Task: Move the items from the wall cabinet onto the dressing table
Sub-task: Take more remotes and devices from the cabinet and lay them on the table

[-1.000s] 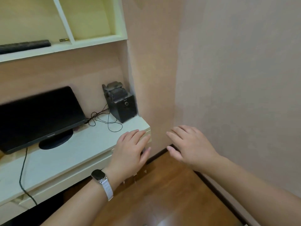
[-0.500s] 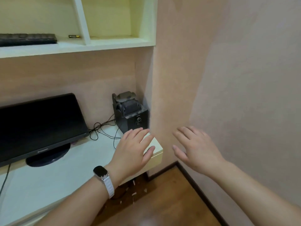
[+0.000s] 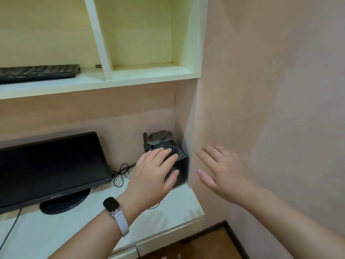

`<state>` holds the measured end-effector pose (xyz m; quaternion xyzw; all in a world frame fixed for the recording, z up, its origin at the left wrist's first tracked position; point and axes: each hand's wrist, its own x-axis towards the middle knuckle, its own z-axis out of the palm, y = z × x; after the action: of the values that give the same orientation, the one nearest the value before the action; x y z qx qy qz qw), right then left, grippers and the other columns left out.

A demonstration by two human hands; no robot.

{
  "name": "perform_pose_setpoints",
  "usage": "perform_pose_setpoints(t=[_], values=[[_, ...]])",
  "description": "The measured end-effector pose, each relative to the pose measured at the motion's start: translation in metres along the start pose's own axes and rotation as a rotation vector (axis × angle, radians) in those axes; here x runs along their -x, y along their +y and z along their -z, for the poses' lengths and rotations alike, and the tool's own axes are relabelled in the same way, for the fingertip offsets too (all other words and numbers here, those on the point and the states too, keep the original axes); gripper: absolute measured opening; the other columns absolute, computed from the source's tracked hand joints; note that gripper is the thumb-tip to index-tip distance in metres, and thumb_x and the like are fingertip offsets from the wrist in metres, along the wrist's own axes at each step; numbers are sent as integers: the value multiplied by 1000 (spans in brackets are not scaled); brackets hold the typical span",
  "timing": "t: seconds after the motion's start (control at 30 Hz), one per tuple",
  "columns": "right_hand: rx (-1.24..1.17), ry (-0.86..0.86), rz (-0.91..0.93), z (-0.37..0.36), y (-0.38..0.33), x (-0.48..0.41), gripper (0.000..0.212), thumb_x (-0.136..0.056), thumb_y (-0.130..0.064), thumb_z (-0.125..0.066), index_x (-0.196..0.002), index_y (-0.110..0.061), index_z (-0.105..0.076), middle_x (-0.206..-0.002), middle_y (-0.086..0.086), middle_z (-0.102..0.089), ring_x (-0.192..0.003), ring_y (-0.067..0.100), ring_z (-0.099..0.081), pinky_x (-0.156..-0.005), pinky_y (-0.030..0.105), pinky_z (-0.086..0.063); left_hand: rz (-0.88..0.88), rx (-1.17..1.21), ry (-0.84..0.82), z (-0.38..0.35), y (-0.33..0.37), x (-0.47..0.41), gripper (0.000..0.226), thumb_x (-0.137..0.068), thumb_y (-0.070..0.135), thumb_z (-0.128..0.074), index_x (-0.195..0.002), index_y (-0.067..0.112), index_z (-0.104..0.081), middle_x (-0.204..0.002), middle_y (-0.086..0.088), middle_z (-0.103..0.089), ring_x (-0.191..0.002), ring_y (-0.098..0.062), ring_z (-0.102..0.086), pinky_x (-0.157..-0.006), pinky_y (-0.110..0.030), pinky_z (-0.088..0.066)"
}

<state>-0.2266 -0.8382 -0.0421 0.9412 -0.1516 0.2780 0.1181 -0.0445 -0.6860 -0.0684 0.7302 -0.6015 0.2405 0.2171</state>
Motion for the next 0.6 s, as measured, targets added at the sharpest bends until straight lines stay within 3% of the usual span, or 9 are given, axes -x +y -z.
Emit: perform_pose_setpoints(t=[0.3,0.6], values=[[-104,121,147,-8,83,-100,48,-88,-44,-48,-118,-11,-66,-117,10,-65,-102,32,-58,-81,40,-50,32,-206,108,12,-13,-98,40,-91,38,-57,-123,15,-64,-128,-7,-62,-121,-29,-55,-99,-46,-43],[-157,288,270,37,91,-187,51,-89,-46,-44,-120,-12,-65,-124,9,-63,-111,30,-56,-86,39,-47,58,-338,268,72,-33,-153,42,-92,39,-55,-125,14,-63,-130,-7,-61,-121,-27,-54,-100,-44,-43]])
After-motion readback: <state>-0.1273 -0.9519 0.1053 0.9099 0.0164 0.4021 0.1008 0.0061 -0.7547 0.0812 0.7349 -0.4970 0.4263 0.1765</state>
